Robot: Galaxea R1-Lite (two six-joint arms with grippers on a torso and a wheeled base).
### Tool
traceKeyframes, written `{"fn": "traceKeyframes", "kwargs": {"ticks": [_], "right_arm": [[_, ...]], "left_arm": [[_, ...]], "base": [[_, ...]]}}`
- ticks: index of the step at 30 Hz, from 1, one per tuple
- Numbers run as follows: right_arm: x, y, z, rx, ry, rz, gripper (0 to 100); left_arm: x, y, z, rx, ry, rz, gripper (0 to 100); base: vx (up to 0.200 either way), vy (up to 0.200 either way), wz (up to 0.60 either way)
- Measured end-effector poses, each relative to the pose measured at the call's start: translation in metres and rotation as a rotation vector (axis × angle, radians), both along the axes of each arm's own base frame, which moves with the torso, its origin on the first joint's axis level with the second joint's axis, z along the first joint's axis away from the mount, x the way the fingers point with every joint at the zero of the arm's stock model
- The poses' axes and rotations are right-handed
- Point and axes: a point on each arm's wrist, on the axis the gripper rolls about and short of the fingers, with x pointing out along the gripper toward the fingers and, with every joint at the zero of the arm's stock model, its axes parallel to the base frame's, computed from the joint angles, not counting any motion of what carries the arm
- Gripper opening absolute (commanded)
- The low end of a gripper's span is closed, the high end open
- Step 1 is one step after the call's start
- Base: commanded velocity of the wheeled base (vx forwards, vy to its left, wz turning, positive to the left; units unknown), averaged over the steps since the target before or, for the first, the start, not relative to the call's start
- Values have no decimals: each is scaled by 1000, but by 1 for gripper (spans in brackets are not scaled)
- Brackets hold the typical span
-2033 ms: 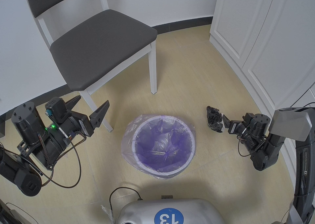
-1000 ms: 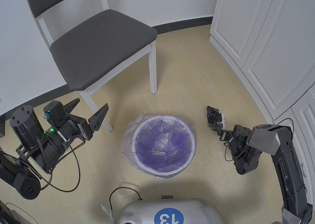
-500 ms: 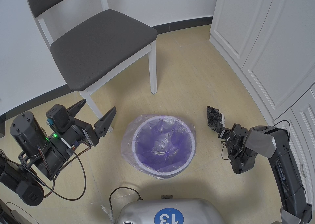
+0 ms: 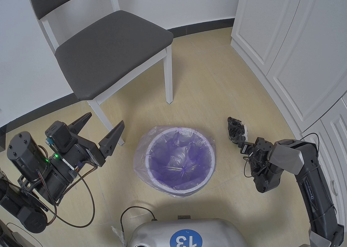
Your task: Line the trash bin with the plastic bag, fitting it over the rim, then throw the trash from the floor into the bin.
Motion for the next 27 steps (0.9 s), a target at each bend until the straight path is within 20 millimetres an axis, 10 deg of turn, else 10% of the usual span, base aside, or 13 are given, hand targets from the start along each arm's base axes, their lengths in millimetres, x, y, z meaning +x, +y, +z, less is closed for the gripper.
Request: {"fn": "traceKeyframes", "kwargs": {"ticks": [13,27], "right_arm": [[-17,4,26,-35,180,280,100],[28,9,61,-133,259,306,100]], "left_arm": [[-9,8,-6,-32,50,21,100],[-3,19,8,-55,-15,70,100]], "base": [[0,0,0],[0,0,0]]}}
